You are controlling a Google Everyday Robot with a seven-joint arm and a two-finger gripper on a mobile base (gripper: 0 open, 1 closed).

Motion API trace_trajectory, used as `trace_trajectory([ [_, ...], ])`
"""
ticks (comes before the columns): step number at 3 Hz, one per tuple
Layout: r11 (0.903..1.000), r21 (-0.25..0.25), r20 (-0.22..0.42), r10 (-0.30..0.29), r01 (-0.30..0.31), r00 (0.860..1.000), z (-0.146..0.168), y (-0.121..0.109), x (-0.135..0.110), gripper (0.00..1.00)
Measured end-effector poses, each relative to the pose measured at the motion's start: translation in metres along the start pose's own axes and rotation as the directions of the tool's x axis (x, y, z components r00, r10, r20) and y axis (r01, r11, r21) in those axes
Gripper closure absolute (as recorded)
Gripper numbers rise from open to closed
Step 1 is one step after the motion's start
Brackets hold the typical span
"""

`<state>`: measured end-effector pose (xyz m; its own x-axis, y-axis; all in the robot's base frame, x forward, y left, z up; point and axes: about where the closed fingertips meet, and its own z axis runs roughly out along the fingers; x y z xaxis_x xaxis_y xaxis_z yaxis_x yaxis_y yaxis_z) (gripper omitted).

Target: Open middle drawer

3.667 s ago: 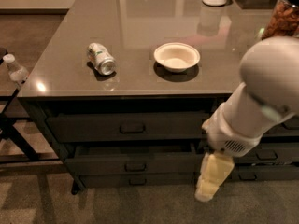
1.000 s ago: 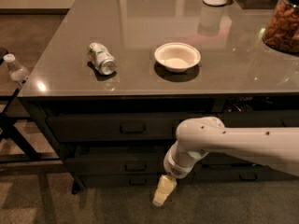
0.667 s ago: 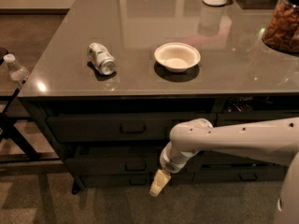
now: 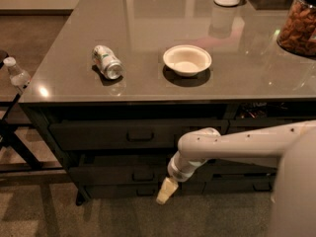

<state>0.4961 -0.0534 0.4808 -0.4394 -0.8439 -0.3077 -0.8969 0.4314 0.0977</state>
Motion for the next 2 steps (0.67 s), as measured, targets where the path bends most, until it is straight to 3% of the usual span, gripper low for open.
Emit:
trace_trajectory([
  [2, 0.9959, 0.082, -0.006, 0.038, -0.038, 0.999, 0.036, -0.055, 0.010, 0.00],
])
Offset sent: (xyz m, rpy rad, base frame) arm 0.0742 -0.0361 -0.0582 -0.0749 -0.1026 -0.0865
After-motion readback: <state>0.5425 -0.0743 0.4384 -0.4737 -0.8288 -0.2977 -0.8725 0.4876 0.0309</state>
